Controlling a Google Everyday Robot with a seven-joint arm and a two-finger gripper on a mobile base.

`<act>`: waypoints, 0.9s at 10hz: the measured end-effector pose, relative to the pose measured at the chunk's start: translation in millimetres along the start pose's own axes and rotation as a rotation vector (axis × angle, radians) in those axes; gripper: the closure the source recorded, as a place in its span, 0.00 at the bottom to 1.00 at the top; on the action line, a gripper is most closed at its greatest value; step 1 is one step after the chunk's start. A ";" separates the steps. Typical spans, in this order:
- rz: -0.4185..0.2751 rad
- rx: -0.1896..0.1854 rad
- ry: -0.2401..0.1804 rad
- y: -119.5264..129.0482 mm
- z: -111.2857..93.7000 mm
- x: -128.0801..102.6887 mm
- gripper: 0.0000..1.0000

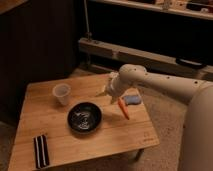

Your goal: Pick up the ceramic bowl

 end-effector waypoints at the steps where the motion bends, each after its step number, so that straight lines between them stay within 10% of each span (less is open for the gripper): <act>1: 0.008 -0.017 0.009 -11.7 7.7 3.3 0.35; 9: -0.034 -0.124 0.020 -28.6 24.7 13.9 0.35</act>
